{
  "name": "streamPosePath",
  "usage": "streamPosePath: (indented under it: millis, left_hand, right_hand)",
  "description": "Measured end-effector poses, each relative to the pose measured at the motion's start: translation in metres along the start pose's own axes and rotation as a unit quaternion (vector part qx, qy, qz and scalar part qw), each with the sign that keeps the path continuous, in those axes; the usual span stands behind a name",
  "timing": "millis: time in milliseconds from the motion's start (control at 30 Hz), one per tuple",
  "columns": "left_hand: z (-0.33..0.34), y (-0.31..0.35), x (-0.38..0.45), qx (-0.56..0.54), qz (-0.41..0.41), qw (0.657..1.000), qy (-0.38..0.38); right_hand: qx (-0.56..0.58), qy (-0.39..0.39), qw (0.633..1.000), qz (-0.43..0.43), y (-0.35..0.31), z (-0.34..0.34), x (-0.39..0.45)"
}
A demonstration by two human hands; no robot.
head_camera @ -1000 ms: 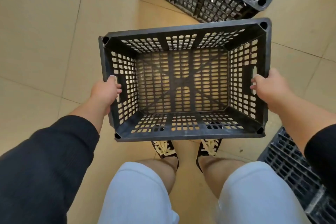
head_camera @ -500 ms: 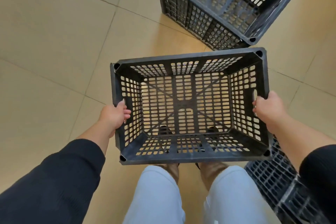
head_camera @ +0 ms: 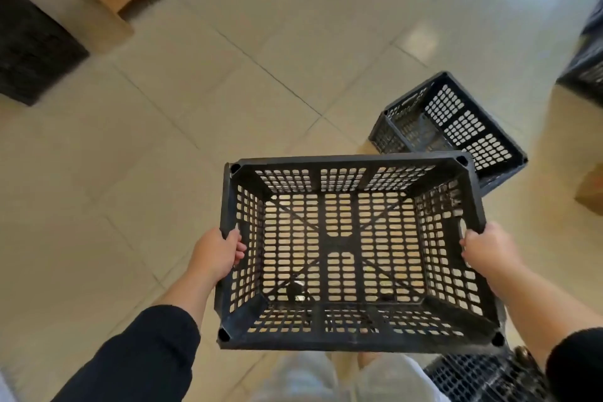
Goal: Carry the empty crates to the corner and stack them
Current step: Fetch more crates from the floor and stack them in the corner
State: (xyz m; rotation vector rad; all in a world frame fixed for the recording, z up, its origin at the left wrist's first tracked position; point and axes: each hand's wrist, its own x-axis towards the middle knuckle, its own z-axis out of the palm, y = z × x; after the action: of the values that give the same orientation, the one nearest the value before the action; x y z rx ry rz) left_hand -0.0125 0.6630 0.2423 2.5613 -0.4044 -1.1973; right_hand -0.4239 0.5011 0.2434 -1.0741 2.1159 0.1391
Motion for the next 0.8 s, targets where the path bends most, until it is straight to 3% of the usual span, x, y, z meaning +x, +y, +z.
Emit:
streamPosePath:
  millis: [233,500,800]
  left_hand:
    - [-0.117,-0.034,-0.025,-0.077,-0.014,0.996,0.053]
    - [-0.202,-0.068,-0.012,-0.172,-0.056,0.977,0.111]
    - [-0.287,-0.088,0.011,-0.258,-0.161,0.929,0.209]
  right_hand:
    - [-0.078,0.008,0.992,-0.102,-0.122,-0.009,-0.071]
    - [-0.124,-0.007,0.966,-0.229,-0.272,0.022,-0.128]
    - [-0.187,-0.116,0.914,-0.342,-0.467,0.122,-0.164]
